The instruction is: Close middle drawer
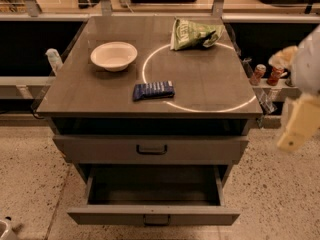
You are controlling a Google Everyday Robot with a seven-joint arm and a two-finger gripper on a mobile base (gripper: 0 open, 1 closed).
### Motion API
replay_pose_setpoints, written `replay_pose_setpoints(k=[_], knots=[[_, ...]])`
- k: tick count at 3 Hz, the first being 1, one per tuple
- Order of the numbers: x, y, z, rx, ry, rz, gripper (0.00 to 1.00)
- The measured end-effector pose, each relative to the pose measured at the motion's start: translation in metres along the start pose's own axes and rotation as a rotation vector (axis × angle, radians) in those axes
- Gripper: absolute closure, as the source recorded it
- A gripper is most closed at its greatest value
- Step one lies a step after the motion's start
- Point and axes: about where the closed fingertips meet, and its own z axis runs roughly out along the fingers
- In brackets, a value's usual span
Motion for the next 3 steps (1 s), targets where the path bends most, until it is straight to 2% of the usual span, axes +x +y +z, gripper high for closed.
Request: replay_pose_setpoints(k=[1, 2, 3], knots=[[0.031, 0.039, 0.064, -0.058, -0.147, 0.054, 0.00], [0.066, 0.082, 0.151, -0.129, -0.310, 0.188, 0.00], [0.086, 0.098, 0.211, -0.149, -0.381, 0.288, 0.00]])
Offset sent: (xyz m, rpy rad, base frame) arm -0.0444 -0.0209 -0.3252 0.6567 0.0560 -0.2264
